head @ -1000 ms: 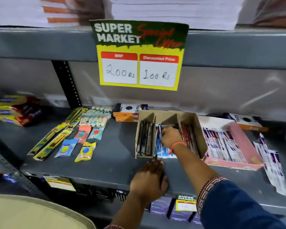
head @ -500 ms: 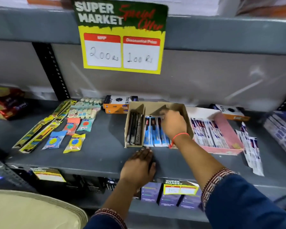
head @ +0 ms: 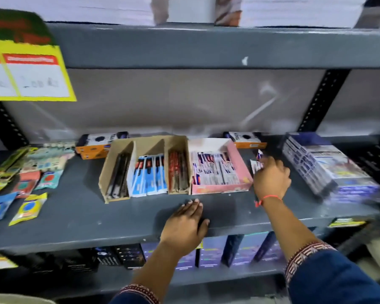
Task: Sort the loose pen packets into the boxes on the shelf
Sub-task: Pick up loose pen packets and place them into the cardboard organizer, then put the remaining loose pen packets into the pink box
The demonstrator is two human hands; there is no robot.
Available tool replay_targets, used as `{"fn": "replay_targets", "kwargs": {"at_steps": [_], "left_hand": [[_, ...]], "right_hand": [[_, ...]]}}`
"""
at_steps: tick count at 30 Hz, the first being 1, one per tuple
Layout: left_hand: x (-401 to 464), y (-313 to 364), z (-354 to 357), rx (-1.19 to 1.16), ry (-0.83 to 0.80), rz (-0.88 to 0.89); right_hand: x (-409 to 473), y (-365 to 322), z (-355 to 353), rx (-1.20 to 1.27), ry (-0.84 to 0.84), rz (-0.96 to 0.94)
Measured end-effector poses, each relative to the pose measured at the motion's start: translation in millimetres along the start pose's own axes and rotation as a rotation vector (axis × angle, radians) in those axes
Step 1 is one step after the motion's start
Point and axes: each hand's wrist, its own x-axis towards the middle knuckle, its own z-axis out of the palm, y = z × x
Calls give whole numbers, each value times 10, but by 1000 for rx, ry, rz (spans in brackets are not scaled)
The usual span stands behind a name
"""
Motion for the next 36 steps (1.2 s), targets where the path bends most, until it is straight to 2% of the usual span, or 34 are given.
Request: {"fn": "replay_targets", "kwargs": {"at_steps": [5, 8, 17, 22, 29, 31, 36], "left_hand": [[218, 315, 87, 6, -71, 44], [364, 466, 133, 26, -100, 70], [583, 535, 205, 127, -75, 121], [575, 525, 227, 117, -31, 120], [580, 520, 239, 103, -20, 135], [569, 515, 246, 97, -14, 137], [565, 496, 256, 83, -13, 154]], "right_hand": [[107, 489, 49, -203, -363, 78], [220, 584, 72, -213, -444, 52], [531, 702, 145, 143, -504, 134], [663, 820, 175, 368, -510, 304], [662, 885, 24, 917, -509, 569], [624, 865, -45, 1063, -541, 565], [515, 700, -146, 1208, -669, 353]]}}
